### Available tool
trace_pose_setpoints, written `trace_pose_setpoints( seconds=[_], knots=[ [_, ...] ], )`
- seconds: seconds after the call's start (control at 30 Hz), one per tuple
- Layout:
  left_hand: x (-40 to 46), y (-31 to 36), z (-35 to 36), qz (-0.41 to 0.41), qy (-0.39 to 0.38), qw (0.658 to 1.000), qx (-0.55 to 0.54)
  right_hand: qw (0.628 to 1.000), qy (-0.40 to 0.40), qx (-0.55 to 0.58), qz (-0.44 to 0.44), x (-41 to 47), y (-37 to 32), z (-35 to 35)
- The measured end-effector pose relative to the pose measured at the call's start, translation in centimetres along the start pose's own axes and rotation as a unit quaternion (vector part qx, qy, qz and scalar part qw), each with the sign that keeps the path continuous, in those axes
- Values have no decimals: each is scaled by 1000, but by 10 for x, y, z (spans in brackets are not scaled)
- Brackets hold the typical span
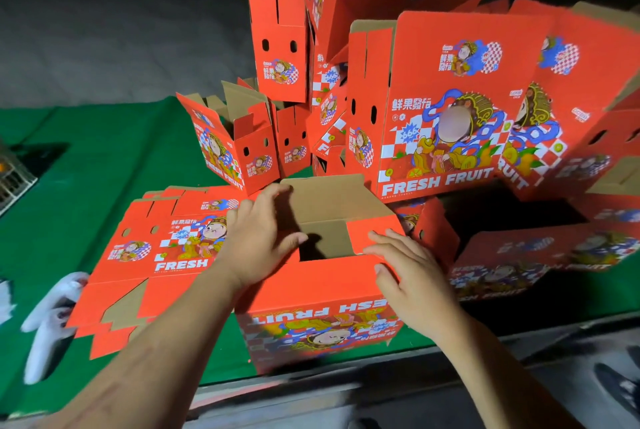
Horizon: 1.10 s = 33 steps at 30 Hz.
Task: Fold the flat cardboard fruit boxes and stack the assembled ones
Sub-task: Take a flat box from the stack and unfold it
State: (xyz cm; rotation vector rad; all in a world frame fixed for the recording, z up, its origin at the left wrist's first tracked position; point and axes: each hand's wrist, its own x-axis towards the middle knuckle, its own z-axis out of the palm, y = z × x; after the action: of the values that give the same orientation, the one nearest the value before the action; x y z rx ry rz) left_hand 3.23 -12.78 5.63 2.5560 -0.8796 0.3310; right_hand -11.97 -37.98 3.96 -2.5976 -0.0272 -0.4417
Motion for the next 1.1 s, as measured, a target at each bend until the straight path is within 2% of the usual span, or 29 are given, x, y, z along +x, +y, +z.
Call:
trace_pose_setpoints(
  seconds=[0.07, 0.17, 0.23, 0.37, 0.43, 0.5, 0.63, 0.7, 0.77, 0.83, 0.9, 0.97, 1.1],
  knots=[
    [-5, -4, -3, 8, 50, 992, -118, 1000, -8, 9, 21, 1, -2, -1],
    [-8, -6, -7, 26, 56, 984, -166, 997, 5, 41, 61, 4, -8, -4],
    [-7, -2, -7, 22, 23, 990, -138, 995, 9, 56, 78, 6, -9, -4],
    [-1, -4, -2, 7, -99, 994, -46, 991, 9, 63, 122, 7, -9, 3],
    [1, -6, -3, 0, -118, 992, -38, 989, 45, 64, 125, 9, -9, 5],
    [3, -6, -6, -9, -134, 991, -28, 984, 32, 84, 152, 14, -7, 2],
    [5, 2, -7, -62, -184, 979, 57, 974, -83, -41, 208, 38, -3, -5],
    [6, 8, -6, -103, -201, 968, 115, 967, -85, -98, 221, 48, -7, 0],
    [6, 9, -6, -148, -187, 963, 130, 963, -79, -114, 232, 52, -9, 7],
    [1, 5, -7, -172, -143, 973, 53, 965, -81, -89, 234, 52, -5, 11],
    [-4, 1, -6, -196, -74, 969, -129, 969, -70, -46, 233, 49, -1, 12],
    [-7, -1, -4, -253, 3, 927, -278, 970, -52, -24, 237, 46, 0, 13],
    [-12, -9, 2, -397, 28, 847, -351, 968, -39, -19, 248, 41, 0, 15]
  ],
)
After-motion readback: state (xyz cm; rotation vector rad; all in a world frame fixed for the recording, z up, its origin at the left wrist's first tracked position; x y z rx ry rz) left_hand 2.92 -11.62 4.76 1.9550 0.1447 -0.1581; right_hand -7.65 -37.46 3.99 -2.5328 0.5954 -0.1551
